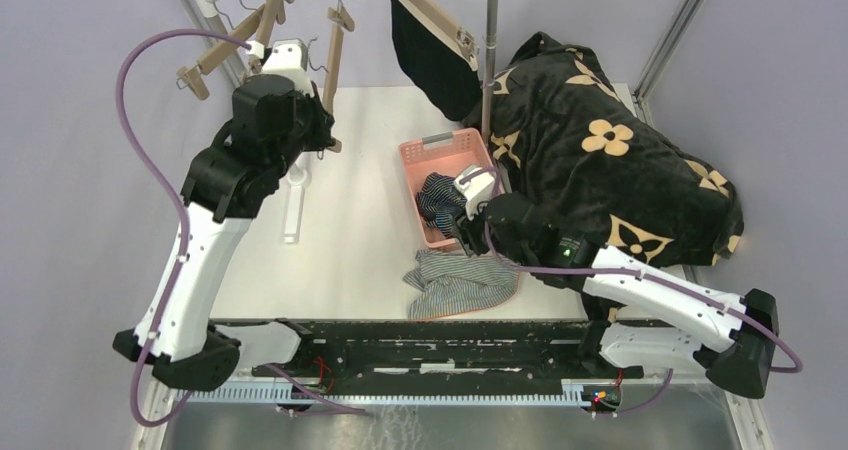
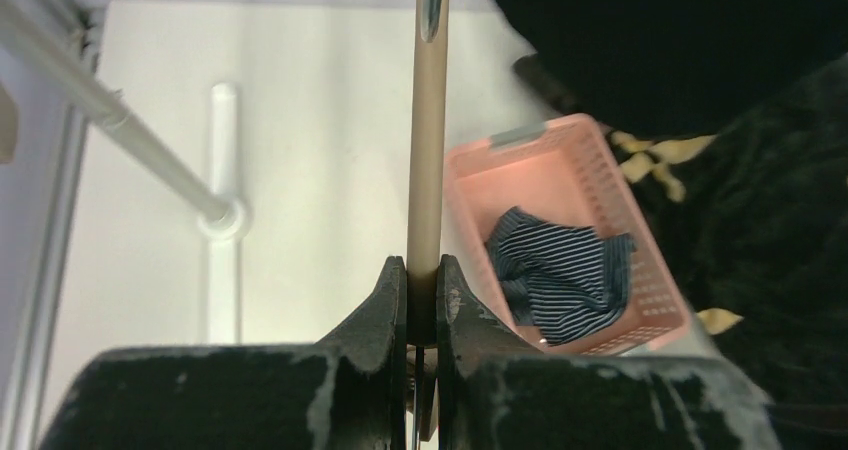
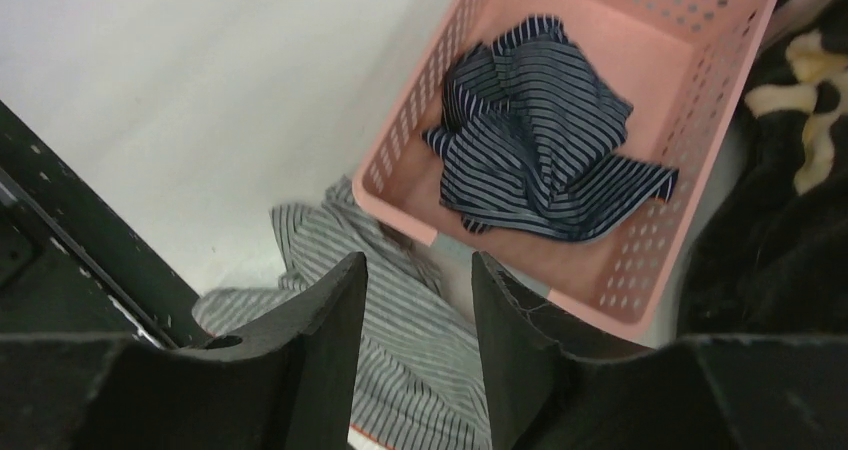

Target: Remove the underwear clipped to the hanger

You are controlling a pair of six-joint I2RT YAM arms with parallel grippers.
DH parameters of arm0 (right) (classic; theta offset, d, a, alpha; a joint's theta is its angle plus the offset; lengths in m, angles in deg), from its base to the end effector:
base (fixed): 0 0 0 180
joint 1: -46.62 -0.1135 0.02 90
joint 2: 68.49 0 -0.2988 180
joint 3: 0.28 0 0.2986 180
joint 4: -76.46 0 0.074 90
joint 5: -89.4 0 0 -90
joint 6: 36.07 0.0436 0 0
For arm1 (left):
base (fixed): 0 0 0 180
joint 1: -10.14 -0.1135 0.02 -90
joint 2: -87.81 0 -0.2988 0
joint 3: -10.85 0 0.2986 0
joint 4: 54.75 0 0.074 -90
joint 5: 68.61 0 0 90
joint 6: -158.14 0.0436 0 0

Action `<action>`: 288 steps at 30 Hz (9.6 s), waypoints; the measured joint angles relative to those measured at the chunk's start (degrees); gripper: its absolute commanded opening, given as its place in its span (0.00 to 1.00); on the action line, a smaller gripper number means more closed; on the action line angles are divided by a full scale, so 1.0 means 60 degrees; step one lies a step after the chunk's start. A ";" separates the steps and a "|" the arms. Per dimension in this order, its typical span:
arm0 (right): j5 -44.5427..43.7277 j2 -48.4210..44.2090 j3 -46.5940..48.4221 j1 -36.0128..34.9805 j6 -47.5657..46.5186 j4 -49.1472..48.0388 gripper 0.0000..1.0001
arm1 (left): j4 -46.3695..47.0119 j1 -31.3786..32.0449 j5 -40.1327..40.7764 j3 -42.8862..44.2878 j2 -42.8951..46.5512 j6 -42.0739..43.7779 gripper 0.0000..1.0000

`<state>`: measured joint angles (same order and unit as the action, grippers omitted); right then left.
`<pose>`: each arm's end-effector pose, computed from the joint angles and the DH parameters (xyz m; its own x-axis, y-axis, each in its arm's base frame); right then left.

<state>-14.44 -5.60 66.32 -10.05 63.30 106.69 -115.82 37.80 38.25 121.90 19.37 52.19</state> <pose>0.1658 0.2331 0.3468 -0.3550 -0.2521 -0.9002 -0.6445 0.7636 0.0403 0.2182 -0.1001 0.5569 -0.3248 -0.1267 -0.9373 0.1158 0.9782 -0.1724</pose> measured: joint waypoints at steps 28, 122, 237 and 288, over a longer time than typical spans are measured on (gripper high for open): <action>-0.0539 0.3388 -0.1887 -0.2138 0.2656 -0.0590 0.71 | -0.3603 -0.1993 -0.0987 0.5723 -0.4732 0.0634 0.03; -0.1738 0.6896 0.4535 0.2342 -0.1038 -0.1155 0.52 | 0.1905 -0.3144 -0.2652 0.1847 -0.0299 0.0812 0.79; -0.0444 0.4626 0.2116 0.2149 -0.0503 -0.1064 0.56 | 0.3195 0.0481 -0.1800 0.4972 -0.6251 -0.0892 0.03; 0.8160 -0.0637 0.4776 0.5155 -0.2266 0.0561 0.82 | 0.0962 0.0346 -0.9570 -0.3654 0.3985 -0.0047 0.03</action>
<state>34.51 -9.43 94.97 20.88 49.70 110.05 -110.05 39.88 -19.16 99.98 43.28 51.91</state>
